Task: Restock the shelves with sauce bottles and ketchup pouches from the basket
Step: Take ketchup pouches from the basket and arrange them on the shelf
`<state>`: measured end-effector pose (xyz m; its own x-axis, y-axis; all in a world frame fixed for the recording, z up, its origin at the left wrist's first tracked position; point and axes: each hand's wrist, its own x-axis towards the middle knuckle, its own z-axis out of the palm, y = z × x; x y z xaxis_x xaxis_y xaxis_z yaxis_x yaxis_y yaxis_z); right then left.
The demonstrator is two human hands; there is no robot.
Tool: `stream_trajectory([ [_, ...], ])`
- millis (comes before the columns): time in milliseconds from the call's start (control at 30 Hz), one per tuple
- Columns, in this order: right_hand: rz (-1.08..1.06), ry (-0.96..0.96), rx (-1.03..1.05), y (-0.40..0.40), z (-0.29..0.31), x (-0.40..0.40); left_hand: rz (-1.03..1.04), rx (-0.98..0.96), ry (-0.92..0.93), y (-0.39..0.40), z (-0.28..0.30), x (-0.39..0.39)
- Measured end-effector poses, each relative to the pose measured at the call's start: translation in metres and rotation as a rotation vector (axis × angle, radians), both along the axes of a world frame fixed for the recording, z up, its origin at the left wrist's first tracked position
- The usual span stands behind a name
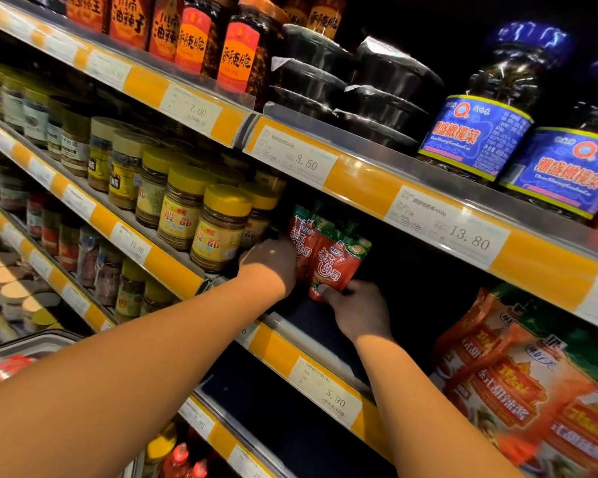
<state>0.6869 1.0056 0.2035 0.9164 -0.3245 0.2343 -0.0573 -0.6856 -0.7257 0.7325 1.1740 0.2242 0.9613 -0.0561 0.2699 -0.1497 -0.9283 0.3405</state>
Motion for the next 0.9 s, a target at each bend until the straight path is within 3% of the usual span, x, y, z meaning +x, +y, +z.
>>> stream_trajectory([
  [267,-0.021,0.011,0.006,0.001,0.003,-0.003,-0.065,-0.089,-0.022,0.011,0.008,-0.007],
  [633,0.003,0.083,0.221,0.004,0.027,-0.039,-0.260,-0.330,-0.254,0.078,0.006,-0.089],
  [800,-0.066,-0.184,0.000,0.031,0.035,-0.087,-0.259,-0.507,-0.327,0.123,-0.010,-0.137],
  [900,0.031,-0.346,-0.116,0.060,0.032,-0.118,-0.195,-0.528,-0.322,0.152,-0.027,-0.162],
])
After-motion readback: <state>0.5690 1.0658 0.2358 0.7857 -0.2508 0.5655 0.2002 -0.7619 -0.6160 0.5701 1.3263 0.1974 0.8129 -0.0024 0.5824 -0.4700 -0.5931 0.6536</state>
